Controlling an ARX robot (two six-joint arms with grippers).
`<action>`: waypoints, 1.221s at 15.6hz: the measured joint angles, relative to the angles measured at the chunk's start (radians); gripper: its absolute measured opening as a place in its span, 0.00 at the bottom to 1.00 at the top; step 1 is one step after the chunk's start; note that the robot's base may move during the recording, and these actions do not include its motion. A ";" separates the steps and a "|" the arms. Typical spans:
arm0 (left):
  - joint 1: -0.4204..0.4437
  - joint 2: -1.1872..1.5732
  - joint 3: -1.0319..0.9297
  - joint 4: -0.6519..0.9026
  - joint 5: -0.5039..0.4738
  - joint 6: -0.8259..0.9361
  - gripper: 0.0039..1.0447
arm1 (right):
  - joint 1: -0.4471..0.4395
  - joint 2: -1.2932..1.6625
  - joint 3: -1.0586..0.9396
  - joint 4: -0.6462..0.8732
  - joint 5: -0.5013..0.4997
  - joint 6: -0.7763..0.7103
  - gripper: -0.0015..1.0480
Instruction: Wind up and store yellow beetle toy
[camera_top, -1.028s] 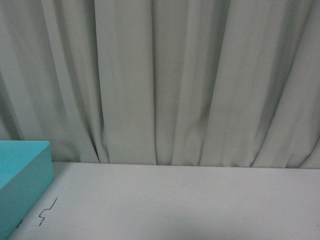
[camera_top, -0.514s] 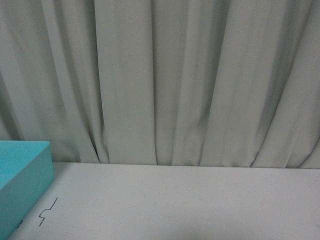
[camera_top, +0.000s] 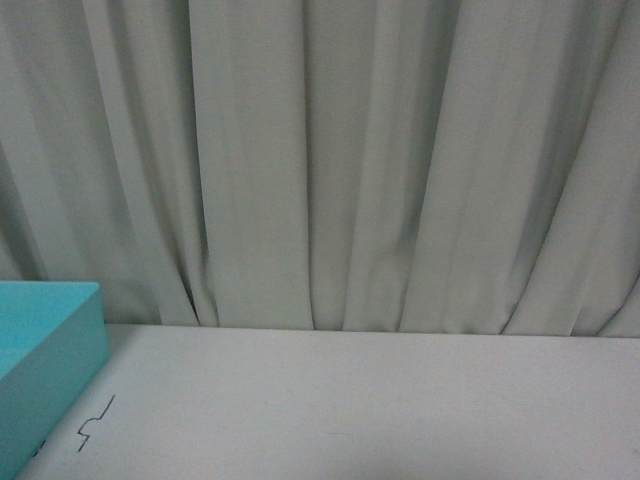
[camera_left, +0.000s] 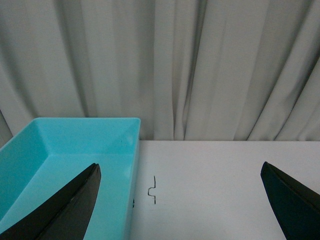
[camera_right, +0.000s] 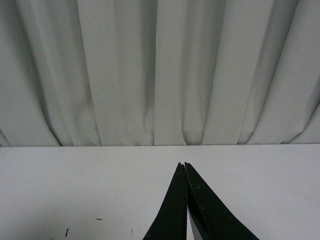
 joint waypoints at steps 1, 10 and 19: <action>0.000 0.000 0.000 0.000 0.000 0.000 0.94 | 0.000 -0.016 0.000 -0.016 0.000 0.000 0.02; 0.000 0.000 0.000 0.000 0.000 0.000 0.94 | 0.000 -0.204 0.001 -0.212 0.002 0.000 0.30; -0.003 0.090 0.079 -0.217 -0.042 -0.099 0.94 | 0.000 -0.204 0.001 -0.212 0.002 0.001 0.94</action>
